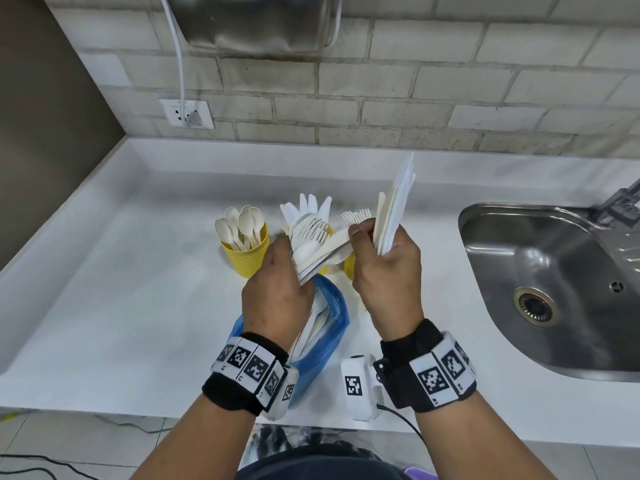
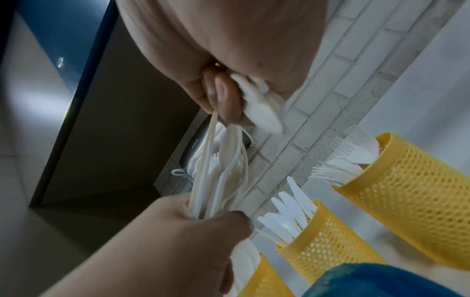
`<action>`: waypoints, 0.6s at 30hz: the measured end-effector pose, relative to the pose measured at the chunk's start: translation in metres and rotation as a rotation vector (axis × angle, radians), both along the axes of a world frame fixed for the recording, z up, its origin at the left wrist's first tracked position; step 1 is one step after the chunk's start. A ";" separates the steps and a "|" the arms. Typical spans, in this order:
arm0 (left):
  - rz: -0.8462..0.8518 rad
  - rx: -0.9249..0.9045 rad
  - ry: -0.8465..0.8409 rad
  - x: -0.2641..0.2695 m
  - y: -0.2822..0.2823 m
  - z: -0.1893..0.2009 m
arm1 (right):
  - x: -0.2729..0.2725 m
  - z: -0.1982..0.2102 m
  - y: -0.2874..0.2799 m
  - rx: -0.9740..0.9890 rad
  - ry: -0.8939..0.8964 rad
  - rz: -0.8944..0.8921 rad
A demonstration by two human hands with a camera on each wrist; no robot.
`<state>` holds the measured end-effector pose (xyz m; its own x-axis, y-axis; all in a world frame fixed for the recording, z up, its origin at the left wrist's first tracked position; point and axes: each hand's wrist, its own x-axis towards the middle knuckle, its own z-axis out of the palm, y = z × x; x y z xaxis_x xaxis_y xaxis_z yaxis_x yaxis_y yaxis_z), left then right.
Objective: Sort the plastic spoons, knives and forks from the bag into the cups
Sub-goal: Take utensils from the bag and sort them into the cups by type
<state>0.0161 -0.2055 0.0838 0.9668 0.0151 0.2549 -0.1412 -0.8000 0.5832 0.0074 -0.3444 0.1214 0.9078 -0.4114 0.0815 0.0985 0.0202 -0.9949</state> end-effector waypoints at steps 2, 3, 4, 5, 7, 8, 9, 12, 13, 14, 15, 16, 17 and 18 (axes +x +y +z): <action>-0.012 -0.013 -0.015 0.000 0.000 0.000 | -0.002 0.001 0.000 -0.035 -0.008 0.055; -0.017 -0.017 -0.023 0.000 0.000 0.000 | -0.004 0.003 0.001 -0.063 -0.013 0.085; -0.022 -0.019 -0.028 0.001 0.000 0.000 | -0.005 0.003 0.002 -0.091 -0.018 0.104; -0.024 -0.024 -0.032 0.000 0.000 -0.001 | -0.005 0.004 0.002 -0.113 -0.020 0.110; -0.009 -0.036 -0.027 0.001 0.001 -0.001 | -0.004 0.004 0.001 -0.106 -0.023 0.082; 0.002 -0.039 -0.020 0.002 0.003 0.000 | -0.002 0.003 -0.001 -0.081 -0.014 0.049; 0.009 -0.039 -0.013 0.002 0.004 0.000 | -0.001 0.002 -0.002 -0.040 -0.009 0.017; 0.011 -0.044 -0.012 0.003 0.007 0.002 | 0.001 0.001 -0.005 0.063 0.004 0.027; 0.008 -0.049 -0.018 0.003 0.008 0.003 | 0.000 0.001 -0.004 0.041 0.005 0.066; 0.006 -0.055 -0.023 0.003 0.008 0.003 | -0.002 0.002 -0.003 0.000 -0.002 0.111; 0.008 -0.064 -0.023 0.003 0.008 0.004 | -0.004 0.004 -0.002 -0.034 -0.008 0.150; 0.012 -0.076 -0.021 0.004 0.008 0.004 | -0.004 0.005 0.000 -0.051 -0.011 0.175; 0.015 -0.084 -0.020 0.004 0.009 0.004 | -0.004 0.007 0.001 -0.052 -0.012 0.188; 0.017 -0.084 -0.023 0.004 0.010 0.005 | -0.003 0.008 0.001 -0.044 -0.008 0.181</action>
<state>0.0200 -0.1958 0.0886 0.9601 0.0537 0.2745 -0.1424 -0.7509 0.6449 0.0042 -0.3437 0.1293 0.9660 -0.2371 0.1032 0.1051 -0.0048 -0.9945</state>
